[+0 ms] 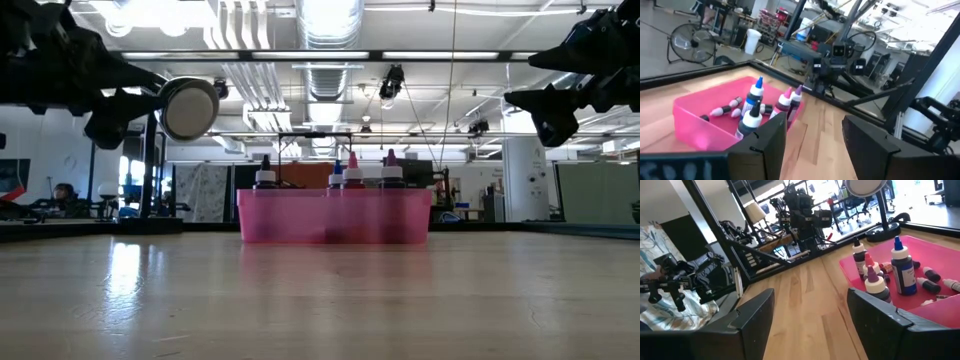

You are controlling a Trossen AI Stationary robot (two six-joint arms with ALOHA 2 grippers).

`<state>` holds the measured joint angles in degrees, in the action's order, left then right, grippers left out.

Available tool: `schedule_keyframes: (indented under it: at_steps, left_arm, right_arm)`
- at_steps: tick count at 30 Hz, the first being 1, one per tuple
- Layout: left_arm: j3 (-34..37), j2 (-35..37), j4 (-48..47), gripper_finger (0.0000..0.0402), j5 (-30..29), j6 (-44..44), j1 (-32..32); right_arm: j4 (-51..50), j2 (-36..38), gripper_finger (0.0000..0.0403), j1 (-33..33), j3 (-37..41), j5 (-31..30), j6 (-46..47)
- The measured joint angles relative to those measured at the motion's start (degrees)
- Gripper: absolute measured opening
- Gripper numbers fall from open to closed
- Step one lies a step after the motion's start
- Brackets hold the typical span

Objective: Pick & Place food coloring
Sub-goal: Return to Home Position

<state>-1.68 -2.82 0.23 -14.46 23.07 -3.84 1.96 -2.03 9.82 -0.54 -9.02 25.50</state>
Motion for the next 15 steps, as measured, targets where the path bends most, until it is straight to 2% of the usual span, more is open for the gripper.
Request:
schedule_keyframes:
  at_steps: [15]
  left_arm:
    - [0.3,2.8,0.8,0.017,0.0,0.0,0.3]
  right_arm:
    - [0.0,0.0,0.0245,0.0,0.0,0.0,0.0]
